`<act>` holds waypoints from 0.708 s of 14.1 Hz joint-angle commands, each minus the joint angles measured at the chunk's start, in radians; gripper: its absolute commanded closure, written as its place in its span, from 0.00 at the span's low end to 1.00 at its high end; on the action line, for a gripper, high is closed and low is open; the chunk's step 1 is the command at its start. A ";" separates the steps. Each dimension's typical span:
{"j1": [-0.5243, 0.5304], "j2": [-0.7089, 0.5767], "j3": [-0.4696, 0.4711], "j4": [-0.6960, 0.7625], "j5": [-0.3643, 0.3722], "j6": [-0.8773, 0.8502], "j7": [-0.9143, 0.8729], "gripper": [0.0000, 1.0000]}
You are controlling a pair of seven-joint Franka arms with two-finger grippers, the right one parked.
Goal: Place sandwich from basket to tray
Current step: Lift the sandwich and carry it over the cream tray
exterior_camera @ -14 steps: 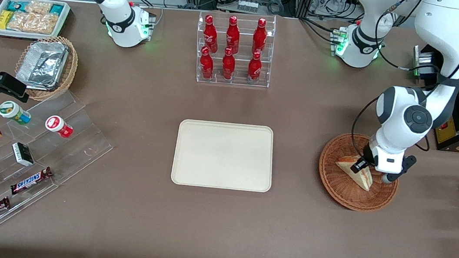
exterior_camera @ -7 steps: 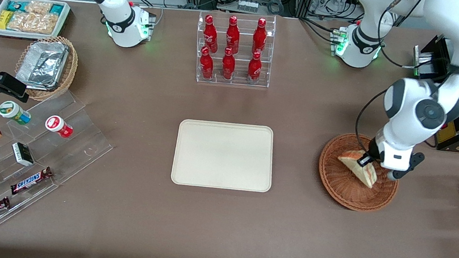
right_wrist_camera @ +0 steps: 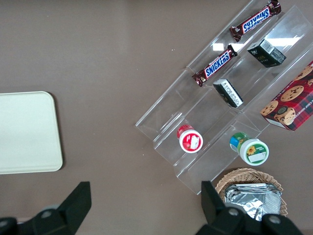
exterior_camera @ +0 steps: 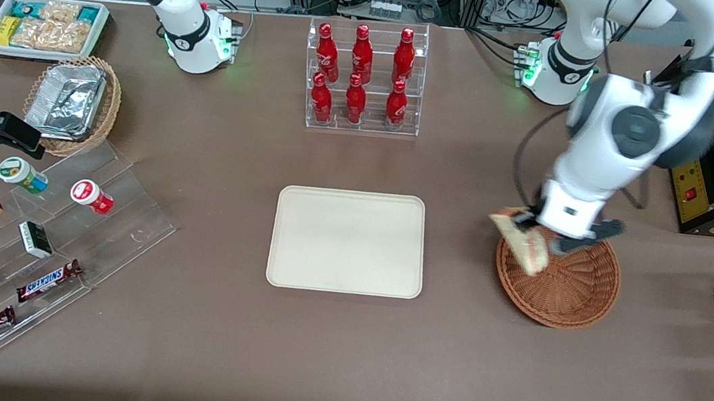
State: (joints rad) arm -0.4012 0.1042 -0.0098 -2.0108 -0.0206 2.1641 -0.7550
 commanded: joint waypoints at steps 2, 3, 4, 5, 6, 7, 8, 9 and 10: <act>-0.161 0.210 0.008 0.223 0.001 -0.041 -0.007 1.00; -0.186 0.244 0.008 0.256 0.002 -0.038 -0.012 1.00; -0.220 0.279 0.008 0.294 0.005 -0.036 -0.014 1.00; -0.249 0.317 0.008 0.332 0.008 -0.035 -0.014 1.00; -0.280 0.365 0.010 0.383 0.010 -0.036 -0.014 1.00; -0.304 0.414 0.010 0.424 0.011 -0.035 -0.014 1.00; -0.326 0.463 0.010 0.463 0.008 -0.035 -0.014 1.00; -0.344 0.509 0.010 0.507 0.008 -0.030 -0.014 1.00; -0.375 0.553 0.011 0.553 0.011 -0.029 -0.014 1.00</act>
State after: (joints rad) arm -0.7247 0.5454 -0.0161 -1.5966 -0.0199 2.1594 -0.7640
